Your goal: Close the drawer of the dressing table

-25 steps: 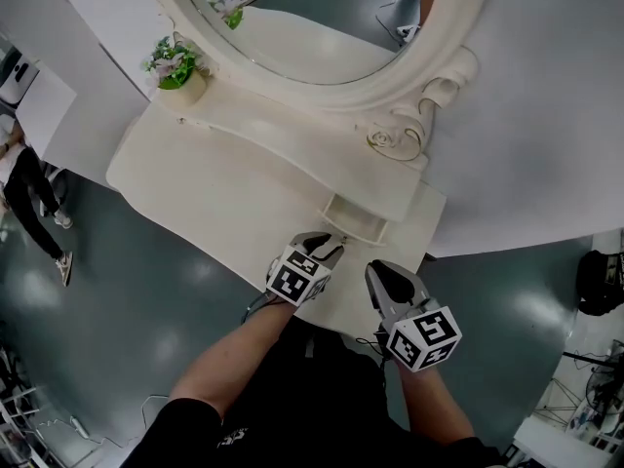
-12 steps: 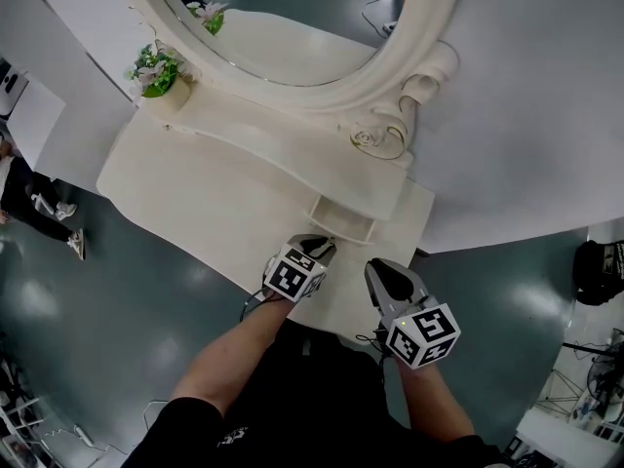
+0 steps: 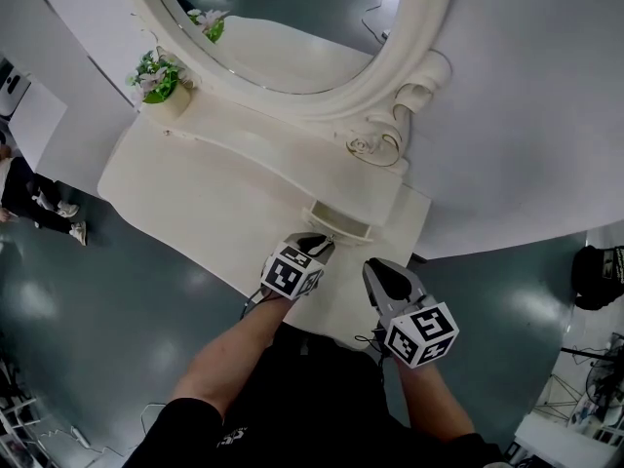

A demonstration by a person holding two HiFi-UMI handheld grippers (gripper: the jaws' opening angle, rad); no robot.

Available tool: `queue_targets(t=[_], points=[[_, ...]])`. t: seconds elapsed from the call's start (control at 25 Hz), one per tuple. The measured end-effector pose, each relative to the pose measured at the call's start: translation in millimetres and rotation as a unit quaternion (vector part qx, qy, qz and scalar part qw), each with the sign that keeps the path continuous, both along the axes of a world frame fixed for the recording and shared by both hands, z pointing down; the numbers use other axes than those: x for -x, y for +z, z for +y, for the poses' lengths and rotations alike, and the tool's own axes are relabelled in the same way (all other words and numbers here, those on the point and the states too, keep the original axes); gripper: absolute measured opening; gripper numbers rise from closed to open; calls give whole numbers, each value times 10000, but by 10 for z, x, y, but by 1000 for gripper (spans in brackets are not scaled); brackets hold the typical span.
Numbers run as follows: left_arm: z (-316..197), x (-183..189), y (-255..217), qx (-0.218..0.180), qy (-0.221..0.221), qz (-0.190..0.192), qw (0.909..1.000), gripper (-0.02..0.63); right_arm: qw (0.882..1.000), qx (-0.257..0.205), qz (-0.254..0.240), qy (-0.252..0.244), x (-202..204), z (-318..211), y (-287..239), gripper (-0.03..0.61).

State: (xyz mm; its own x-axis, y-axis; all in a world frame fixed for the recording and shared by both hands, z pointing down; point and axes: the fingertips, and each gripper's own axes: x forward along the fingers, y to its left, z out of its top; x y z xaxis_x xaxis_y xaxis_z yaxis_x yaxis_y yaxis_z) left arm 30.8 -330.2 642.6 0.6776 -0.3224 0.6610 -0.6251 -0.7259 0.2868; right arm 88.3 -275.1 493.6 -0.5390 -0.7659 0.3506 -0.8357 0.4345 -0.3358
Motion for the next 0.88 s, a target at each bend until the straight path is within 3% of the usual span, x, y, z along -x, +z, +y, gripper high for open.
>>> queue_targets(t=[0.88], points=[[-285,-174,114,149,42,-94,9998,89,9998,22,52,182,-282,-85,11,43]])
